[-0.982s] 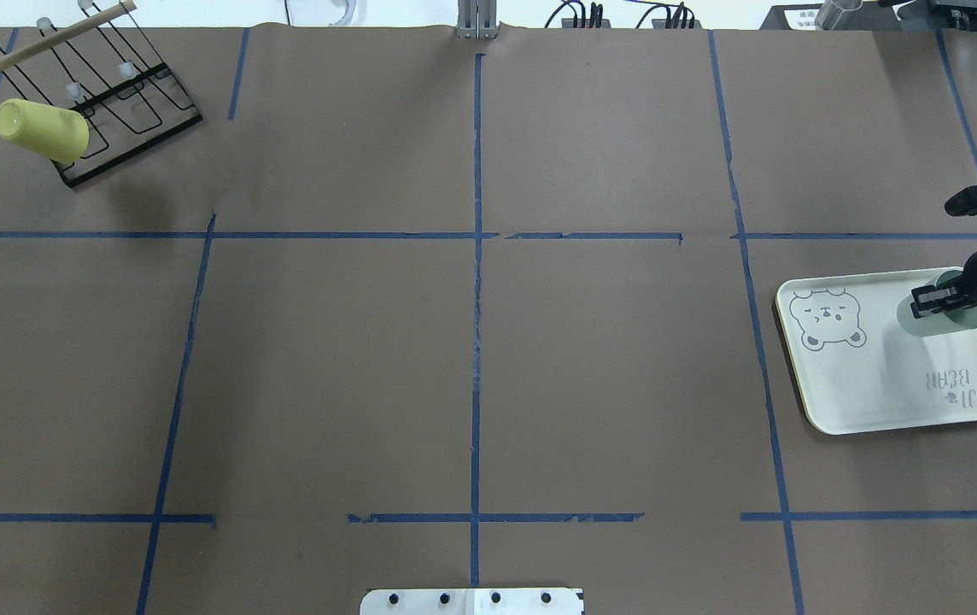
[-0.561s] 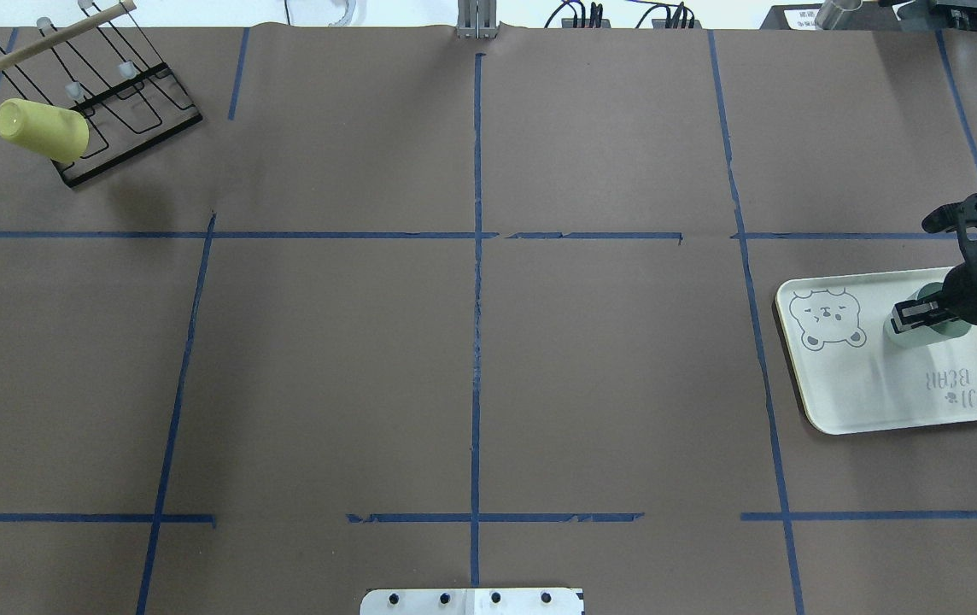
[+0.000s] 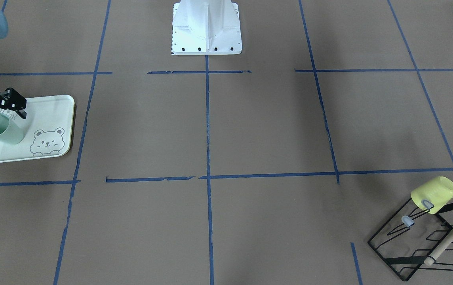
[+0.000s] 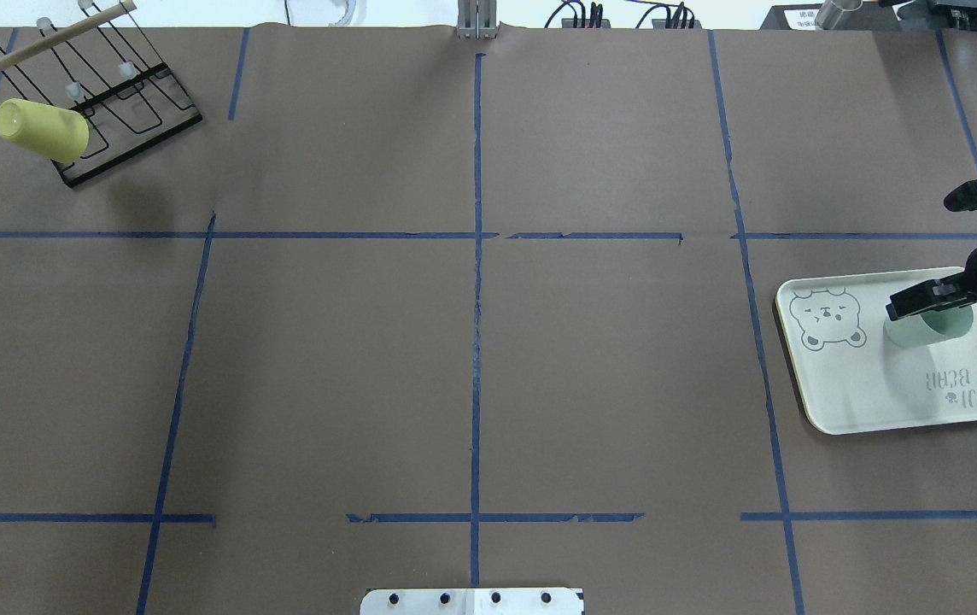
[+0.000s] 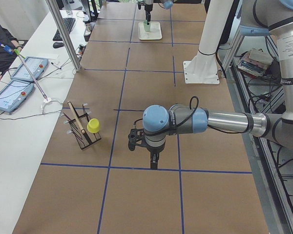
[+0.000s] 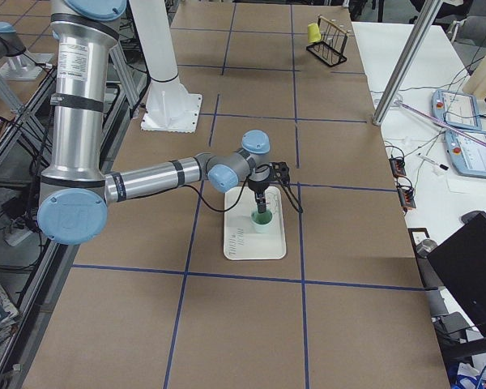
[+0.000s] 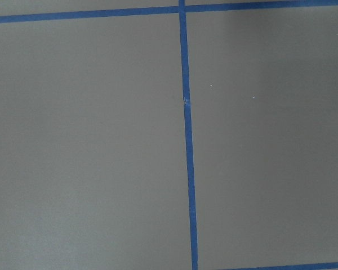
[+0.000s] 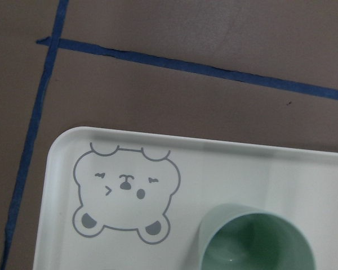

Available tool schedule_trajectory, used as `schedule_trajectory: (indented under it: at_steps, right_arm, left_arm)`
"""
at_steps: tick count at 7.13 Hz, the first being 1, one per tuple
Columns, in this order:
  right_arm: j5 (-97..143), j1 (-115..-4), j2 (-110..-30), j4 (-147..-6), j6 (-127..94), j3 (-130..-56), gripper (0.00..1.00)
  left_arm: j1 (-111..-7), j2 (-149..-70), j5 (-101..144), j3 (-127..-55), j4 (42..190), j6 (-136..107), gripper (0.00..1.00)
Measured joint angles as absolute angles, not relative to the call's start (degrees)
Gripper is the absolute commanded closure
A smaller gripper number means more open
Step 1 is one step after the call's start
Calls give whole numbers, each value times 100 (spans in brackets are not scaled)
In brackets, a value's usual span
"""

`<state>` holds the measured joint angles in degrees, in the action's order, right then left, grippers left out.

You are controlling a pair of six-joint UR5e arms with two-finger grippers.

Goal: Left arm grabs green cup and hands to right arm on tray

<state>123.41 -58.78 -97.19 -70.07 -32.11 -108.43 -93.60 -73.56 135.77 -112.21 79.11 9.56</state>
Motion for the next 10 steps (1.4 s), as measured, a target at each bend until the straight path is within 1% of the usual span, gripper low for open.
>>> schedule_trajectory:
  at_steps: [4,6,10]
  right_arm:
    - [12911,-7628,-10062,-8745,-292,-11163,0]
    - [13087,-8296,-10225,-9383,450,-11162,0]
    - [13299,-8469,-10312,-9513,469,-11076,0]
  left_arm:
    - [-9352,-7369,13562,-11206,7919,999,0]
    - [-9352,-7382,13558,-11143,7917,992,0]
    - [-9352,-7381,13499,-11109,7896,980,0]
